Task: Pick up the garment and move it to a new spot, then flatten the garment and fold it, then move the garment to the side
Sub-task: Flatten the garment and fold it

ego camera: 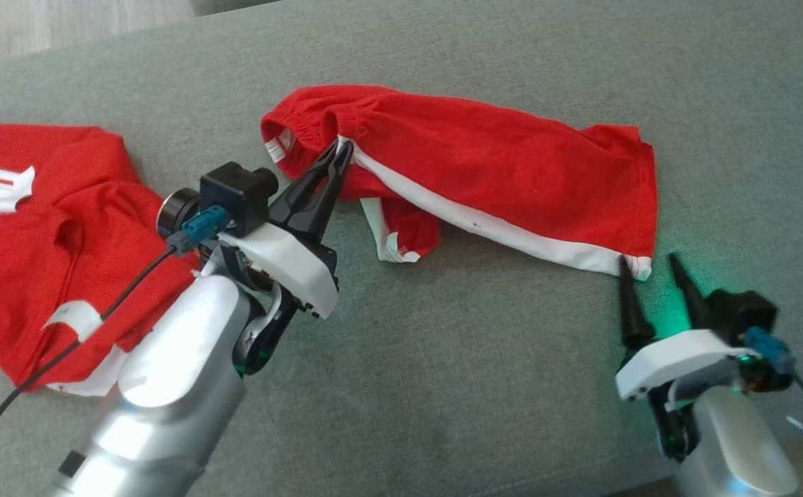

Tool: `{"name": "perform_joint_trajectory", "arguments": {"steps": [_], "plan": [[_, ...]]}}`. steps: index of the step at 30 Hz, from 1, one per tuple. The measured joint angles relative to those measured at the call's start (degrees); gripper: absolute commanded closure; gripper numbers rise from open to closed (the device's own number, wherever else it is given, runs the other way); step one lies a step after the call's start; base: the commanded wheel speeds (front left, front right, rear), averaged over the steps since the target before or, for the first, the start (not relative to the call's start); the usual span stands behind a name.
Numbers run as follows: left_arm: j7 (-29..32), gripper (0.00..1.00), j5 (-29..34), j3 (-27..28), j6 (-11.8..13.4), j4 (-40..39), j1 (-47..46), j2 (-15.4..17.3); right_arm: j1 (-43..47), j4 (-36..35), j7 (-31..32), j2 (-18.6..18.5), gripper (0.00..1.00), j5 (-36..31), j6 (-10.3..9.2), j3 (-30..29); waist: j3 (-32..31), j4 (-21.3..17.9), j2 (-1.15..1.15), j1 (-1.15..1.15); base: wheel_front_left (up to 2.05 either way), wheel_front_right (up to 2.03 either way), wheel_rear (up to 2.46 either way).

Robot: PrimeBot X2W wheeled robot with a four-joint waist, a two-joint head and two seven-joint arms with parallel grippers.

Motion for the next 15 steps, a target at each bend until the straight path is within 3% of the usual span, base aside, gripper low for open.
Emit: {"name": "perform_joint_trajectory", "arguments": {"steps": [15], "plan": [[0.5,1.0,-0.6,0.0,1.0,-1.2,1.5,1.5,0.0,3.6,1.4,0.0,0.0,0.7,0.0,5.1,-1.0,-1.1,0.0,0.0,0.0,0.0,0.0]]}}
